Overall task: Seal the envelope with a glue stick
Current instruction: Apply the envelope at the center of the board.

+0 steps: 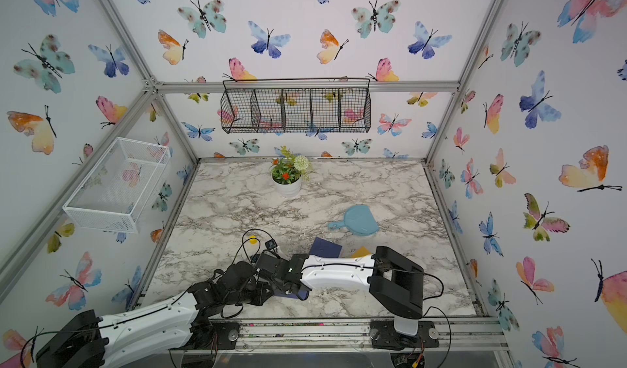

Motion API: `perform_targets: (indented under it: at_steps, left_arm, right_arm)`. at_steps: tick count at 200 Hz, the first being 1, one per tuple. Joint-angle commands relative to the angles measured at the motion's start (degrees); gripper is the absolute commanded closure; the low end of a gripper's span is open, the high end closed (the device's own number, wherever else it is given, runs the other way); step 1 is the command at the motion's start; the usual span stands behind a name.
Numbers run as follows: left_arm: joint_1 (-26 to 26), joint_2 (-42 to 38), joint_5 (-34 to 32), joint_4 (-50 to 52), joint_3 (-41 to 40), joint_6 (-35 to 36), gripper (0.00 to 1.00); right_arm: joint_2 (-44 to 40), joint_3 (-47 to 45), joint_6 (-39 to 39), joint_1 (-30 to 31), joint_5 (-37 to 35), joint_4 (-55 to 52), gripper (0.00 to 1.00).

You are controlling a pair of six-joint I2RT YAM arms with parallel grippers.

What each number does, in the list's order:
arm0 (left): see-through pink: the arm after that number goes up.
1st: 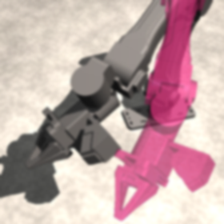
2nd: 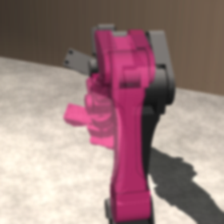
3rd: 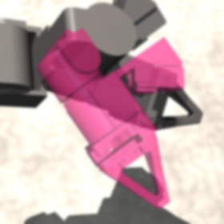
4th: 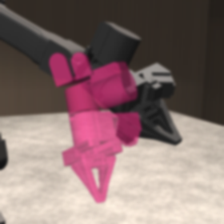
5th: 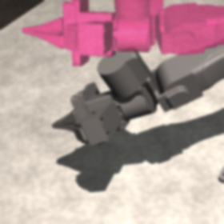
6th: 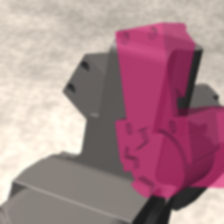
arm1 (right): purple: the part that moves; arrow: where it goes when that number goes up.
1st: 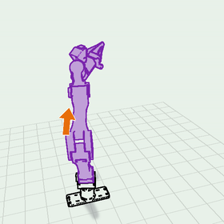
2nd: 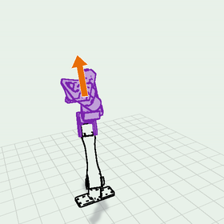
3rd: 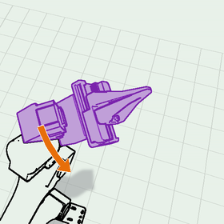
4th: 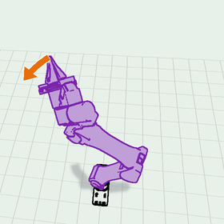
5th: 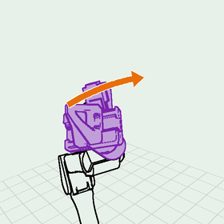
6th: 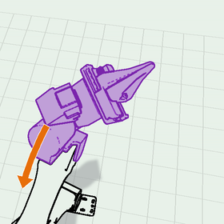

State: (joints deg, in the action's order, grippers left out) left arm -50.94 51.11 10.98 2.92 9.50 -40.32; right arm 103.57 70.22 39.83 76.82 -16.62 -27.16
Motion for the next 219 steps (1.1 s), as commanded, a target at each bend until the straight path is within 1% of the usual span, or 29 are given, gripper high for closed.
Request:
perform_targets:
  at_steps: [1,24,44,71,82,103,110,145,167,181,201,219]
  left_arm:
    - [0.40,0.24,0.80,1.48,-0.97,0.70,1.00]
    - [0.40,0.12,0.79,1.57,-1.01,0.69,1.00]
    - [0.38,0.06,0.71,1.61,-0.97,0.68,1.00]
    - [0.40,0.04,0.64,1.56,-0.97,0.74,1.00]
    - [0.40,0.04,0.71,1.67,-0.98,0.74,1.00]
    - [0.36,-0.04,0.73,1.65,-0.97,0.68,1.00]
    - [0.38,-0.04,0.71,1.58,-0.97,0.71,1.00]
    - [0.40,-0.19,0.72,1.65,-1.06,0.59,1.00]
    - [0.40,-0.31,0.70,1.74,-1.06,0.59,1.00]
    - [0.35,-0.31,0.66,1.74,-1.06,0.61,1.00]
    - [0.36,-0.29,0.64,1.73,-1.06,0.67,1.00]
    - [0.39,-0.26,0.62,1.74,-1.06,0.62,1.00]
  right_arm:
    - [2.03,-1.03,1.23,0.09,0.90,-3.54,0.97]
    - [2.67,0.80,4.54,0.09,-5.07,-10.73,0.97]
    - [3.62,2.06,5.93,0.09,-7.16,-13.96,0.97]
    - [4.55,2.48,5.49,0.09,-6.21,-13.61,0.97]
    - [4.30,1.85,3.78,0.09,-3.57,-10.61,0.97]
    - [3.07,-1.03,0.84,0.08,3.77,-2.26,0.97]
    - [2.96,-1.47,0.65,0.07,4.57,-1.24,0.97]
    - [2.61,-1.25,2.22,0.00,1.37,-4.27,0.97]
    - [3.24,0.52,4.75,0.00,-3.74,-10.76,0.97]
    - [3.86,1.92,5.67,0.00,-5.53,-13.66,0.97]
    - [5.09,3.98,6.23,0.00,-6.66,-16.47,0.97]
    - [5.63,4.33,5.04,0.00,-5.05,-15.24,0.97]
